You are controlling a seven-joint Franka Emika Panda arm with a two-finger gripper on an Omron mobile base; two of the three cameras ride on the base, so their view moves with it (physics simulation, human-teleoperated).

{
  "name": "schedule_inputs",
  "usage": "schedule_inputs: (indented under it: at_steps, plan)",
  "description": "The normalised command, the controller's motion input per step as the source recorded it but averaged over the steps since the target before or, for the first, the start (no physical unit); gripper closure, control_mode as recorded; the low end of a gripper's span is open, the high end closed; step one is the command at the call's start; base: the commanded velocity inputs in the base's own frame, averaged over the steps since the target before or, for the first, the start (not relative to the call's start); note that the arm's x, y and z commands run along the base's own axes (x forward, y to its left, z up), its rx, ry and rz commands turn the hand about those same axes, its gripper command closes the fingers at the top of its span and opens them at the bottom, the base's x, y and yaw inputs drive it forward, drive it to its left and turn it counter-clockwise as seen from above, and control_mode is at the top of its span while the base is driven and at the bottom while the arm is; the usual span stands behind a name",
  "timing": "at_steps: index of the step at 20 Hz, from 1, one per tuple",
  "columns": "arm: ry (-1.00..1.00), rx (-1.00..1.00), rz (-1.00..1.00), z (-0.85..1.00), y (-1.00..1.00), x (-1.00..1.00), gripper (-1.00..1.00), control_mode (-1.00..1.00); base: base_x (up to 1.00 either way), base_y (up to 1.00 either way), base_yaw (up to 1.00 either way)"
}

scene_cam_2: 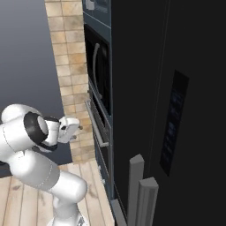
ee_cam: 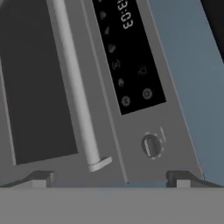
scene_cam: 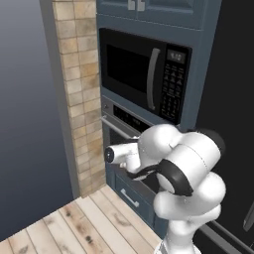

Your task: Take the baked cake out of the oven and place it on the plate for cooling. Then close the oven door.

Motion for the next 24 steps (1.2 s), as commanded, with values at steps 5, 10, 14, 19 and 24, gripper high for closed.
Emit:
schedule_inputs:
  at_steps: [5,10,14,19,24]
  plan:
    - [0.0,-0.19,0.0,-0.36,0.0,0.36,-1.0,-1.0,0.0,0.0,0.0]
    - [0.0,-0.24,0.0,-0.5,0.0,0.38,-1.0,-1.0,0.0,0.0,0.0]
    - [0.02,-0.22,0.0,-0.43,0.02,0.43,-1.0,-1.0,0.0,0.0,0.0]
    - [0.05,-0.12,0.0,-0.25,0.0,0.57,-1.0,-1.0,0.0,0.0,0.0]
    - [0.08,-0.04,0.0,-0.12,0.0,0.72,-1.0,-1.0,0.0,0.0,0.0]
